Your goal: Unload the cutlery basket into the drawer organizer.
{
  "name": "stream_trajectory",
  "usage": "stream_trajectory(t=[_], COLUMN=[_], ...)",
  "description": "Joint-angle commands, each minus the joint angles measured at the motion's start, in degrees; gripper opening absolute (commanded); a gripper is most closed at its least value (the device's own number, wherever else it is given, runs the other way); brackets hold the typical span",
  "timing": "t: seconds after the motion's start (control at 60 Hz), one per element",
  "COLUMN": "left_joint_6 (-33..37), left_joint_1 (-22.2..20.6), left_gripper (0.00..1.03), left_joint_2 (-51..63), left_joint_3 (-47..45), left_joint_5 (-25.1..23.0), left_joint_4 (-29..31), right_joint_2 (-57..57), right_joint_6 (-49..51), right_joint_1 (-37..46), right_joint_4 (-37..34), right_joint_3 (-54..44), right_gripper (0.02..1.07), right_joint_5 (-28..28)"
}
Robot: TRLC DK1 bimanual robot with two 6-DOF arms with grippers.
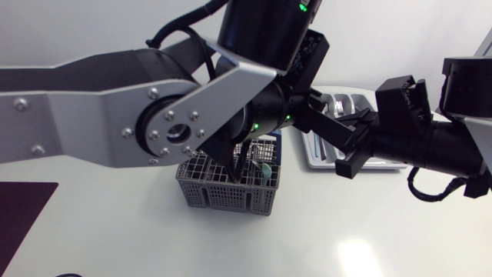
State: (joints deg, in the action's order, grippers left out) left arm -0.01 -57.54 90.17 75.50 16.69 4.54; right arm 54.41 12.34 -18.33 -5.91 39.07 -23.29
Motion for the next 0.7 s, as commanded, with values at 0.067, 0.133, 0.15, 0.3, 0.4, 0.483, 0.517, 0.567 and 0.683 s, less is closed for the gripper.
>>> stream_trajectory(t=[0.067, 0.133, 0.15, 0.3, 0.4, 0.483, 0.517, 0.567, 0.683], left_joint_6=[-1.4, -1.4, -1.4, -1.3, -1.1, -0.9, -0.8, -0.4, 1.6], left_joint_1=[-0.4, -0.2, -0.1, 1.1, 3.0, 4.6, 5.4, 6.7, 10.0], left_gripper=[0.14, 0.25, 0.32, 0.74, 0.88, 0.89, 0.89, 0.90, 0.89], left_joint_2=[1.1, 1.1, 1.1, -0.1, -1.4, -2.8, -3.7, -4.9, -8.3], left_joint_3=[1.9, 2.1, 2.1, 2.7, 2.7, 2.5, 2.4, 1.9, -0.2], left_joint_5=[-1.4, -1.4, -1.4, -1.3, -1.4, -1.4, -1.4, -1.4, -1.7], left_joint_4=[-0.3, -0.3, -0.2, 0.2, 0.4, 0.5, 0.4, 0.3, -0.1], right_joint_2=[0.6, 0.3, 0.3, -1.2, -1.9, -2.7, -3.2, -3.7, -4.8], right_joint_6=[-0.8, -0.8, -0.8, 0.1, 1.5, 3.4, 4.0, 5.6, 12.4], right_joint_1=[-0.6, -0.6, -0.6, -0.2, 0.7, 1.8, 2.5, 3.7, 8.3], right_joint_4=[-0.2, -0.5, -0.7, -2.4, -4.4, -5.9, -6.5, -7.8, -11.9], right_joint_3=[1.0, 1.0, 1.0, 0.7, 0.2, -0.3, -0.6, -0.9, -2.1], right_gripper=[0.08, 0.08, 0.08, 0.08, 0.08, 0.08, 0.08, 0.08, 0.08], right_joint_5=[-1.7, -1.9, -2.2, -3.3, -4.5, -5.2, -5.8, -6.9, -10.3])
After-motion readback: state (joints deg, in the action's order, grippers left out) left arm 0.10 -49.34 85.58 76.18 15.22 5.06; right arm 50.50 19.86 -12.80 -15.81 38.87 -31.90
